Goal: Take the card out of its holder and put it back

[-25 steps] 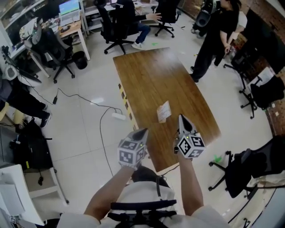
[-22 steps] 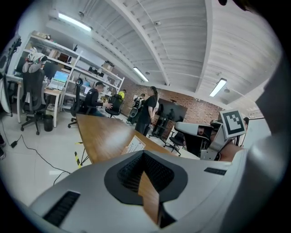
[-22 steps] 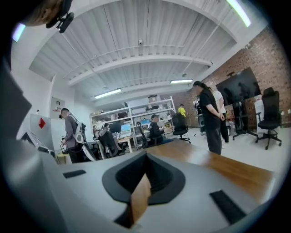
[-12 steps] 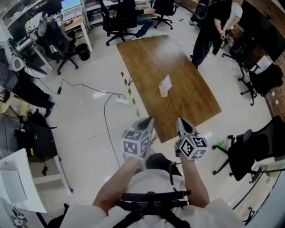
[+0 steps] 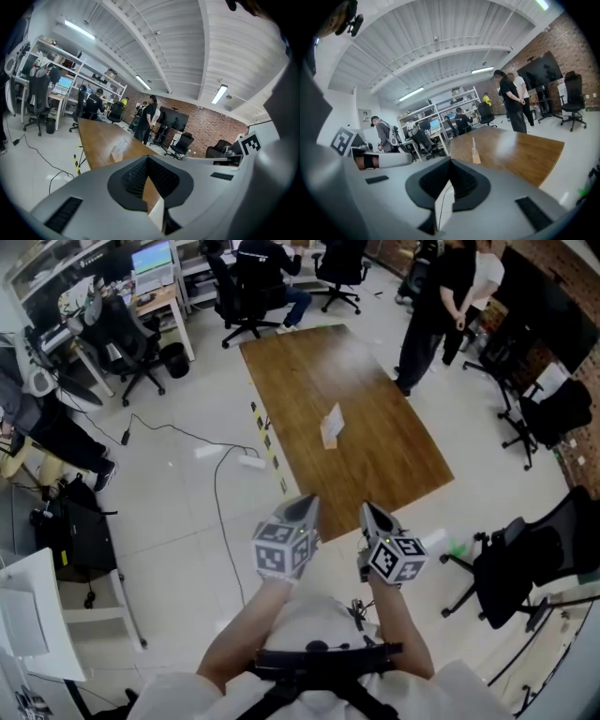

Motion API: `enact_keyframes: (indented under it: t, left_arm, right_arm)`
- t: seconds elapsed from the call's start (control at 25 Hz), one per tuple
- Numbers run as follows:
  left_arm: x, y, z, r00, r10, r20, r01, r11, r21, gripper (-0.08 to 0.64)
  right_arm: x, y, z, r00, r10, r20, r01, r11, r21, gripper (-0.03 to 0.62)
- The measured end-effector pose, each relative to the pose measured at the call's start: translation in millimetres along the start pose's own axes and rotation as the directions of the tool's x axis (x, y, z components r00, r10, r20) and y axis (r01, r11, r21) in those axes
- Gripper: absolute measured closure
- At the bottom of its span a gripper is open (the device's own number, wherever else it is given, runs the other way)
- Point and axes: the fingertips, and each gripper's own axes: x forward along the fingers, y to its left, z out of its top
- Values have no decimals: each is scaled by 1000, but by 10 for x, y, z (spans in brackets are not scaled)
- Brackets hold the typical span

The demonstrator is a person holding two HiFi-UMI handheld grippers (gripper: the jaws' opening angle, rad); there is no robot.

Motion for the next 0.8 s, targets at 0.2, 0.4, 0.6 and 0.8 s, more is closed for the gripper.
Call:
enact_keyframes:
  t: [0.2, 0.4, 0.6, 0.8]
  left_arm:
    - [119, -202, -18, 1000, 2, -7, -2, 1000, 17, 568]
    - [190, -256, -72, 1000, 11, -21, -11, 1000, 14, 568]
    - [238, -246, -101, 999, 18, -30, -18, 1000, 9, 568]
    - [260, -233, -140, 999, 19, -39, -19, 1000, 6, 568]
  right_arm:
    - [-69, -111, 17, 1000, 21, -1, -21, 999, 28, 596]
    - [-82, -209, 58, 1000, 28, 4, -28, 999, 40, 596]
    - [-50, -244, 60, 1000, 31, -2, -31, 999, 39, 595]
    - [-28, -279, 52, 1000, 29, -3, -28, 999, 44, 595]
